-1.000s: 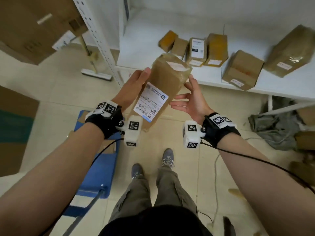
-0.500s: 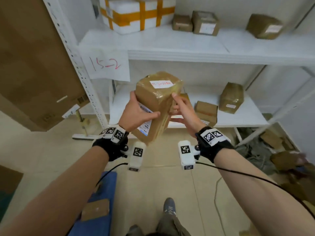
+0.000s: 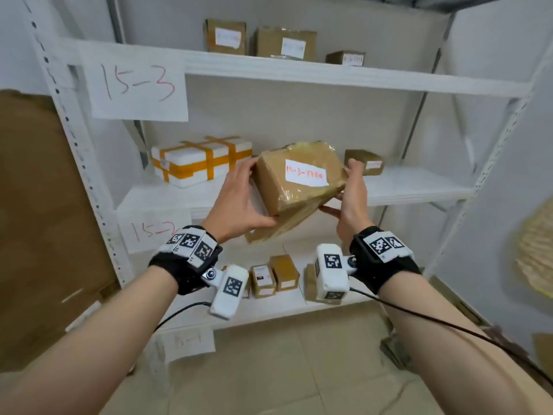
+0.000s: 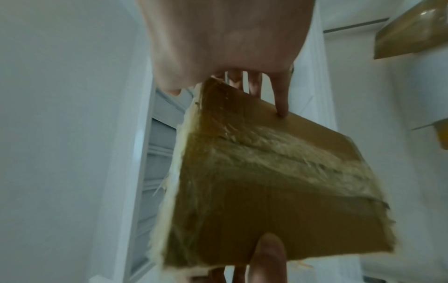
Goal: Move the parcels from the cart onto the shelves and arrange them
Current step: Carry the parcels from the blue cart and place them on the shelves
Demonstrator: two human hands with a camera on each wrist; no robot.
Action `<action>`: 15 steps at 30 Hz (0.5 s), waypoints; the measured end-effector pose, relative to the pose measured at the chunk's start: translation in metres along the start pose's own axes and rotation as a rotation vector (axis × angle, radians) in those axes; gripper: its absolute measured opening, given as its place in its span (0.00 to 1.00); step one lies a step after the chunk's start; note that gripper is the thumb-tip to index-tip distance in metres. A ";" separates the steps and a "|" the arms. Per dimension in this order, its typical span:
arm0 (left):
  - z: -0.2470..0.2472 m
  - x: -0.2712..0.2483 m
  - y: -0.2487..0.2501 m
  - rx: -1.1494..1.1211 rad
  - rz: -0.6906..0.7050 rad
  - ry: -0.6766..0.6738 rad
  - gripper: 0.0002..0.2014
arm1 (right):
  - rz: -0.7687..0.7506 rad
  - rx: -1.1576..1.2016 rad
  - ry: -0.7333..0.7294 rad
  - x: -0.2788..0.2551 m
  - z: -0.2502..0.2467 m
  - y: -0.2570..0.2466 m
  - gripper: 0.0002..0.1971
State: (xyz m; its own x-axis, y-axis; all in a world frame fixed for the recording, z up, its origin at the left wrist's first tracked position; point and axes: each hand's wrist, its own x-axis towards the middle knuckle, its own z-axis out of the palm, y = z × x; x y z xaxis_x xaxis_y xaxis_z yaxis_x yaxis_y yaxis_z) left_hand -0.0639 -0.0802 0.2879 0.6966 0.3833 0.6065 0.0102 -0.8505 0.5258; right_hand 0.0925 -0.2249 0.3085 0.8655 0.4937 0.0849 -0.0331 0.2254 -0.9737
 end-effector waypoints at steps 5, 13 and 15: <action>0.006 0.057 0.030 0.032 0.061 0.091 0.58 | -0.186 0.087 0.123 0.021 -0.010 -0.053 0.16; 0.003 0.146 0.080 -0.066 0.186 0.098 0.54 | -0.426 0.134 0.237 0.044 -0.031 -0.120 0.13; 0.001 0.173 0.094 -0.078 0.235 0.108 0.54 | -0.499 0.128 0.296 0.049 -0.032 -0.141 0.14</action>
State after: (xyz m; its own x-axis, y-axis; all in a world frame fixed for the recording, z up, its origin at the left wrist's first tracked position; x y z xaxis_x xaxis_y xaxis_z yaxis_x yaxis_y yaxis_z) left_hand 0.0579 -0.0938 0.4416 0.5930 0.2186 0.7750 -0.2007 -0.8920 0.4051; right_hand 0.1561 -0.2596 0.4435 0.8937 0.0506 0.4457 0.3701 0.4784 -0.7964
